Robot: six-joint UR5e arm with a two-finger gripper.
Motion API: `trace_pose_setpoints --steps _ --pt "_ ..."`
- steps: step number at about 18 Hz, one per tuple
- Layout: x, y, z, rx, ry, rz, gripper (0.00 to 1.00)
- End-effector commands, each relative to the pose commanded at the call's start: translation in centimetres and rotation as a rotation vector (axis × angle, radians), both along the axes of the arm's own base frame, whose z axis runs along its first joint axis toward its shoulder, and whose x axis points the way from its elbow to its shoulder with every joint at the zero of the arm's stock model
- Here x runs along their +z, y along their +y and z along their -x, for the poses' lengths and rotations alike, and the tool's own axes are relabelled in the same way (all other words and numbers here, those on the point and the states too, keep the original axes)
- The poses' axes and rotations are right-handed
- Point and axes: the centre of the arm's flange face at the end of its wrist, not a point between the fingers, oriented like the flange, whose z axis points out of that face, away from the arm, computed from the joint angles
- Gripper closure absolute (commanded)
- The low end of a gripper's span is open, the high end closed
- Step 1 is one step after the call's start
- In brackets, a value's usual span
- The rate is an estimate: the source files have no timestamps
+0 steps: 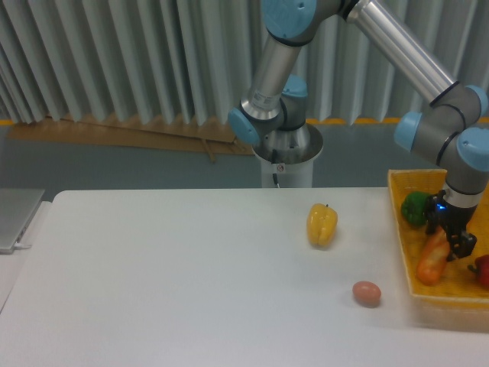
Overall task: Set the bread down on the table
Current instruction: 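Lower the open gripper onto the bread loaf's end and close it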
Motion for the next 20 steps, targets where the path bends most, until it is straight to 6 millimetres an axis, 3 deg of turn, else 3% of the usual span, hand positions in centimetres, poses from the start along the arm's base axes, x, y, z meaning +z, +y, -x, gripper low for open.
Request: trace_pose_setpoints --steps 5,8,10,20 --pt "-0.2 0.1 0.4 -0.026 0.004 -0.003 0.38" --pt "0.0 0.1 0.5 -0.028 0.007 -0.002 0.54" --pt "0.4 0.2 0.4 -0.028 0.013 -0.003 0.57" --pt "4.2 0.4 0.3 -0.034 0.070 -0.015 0.57"
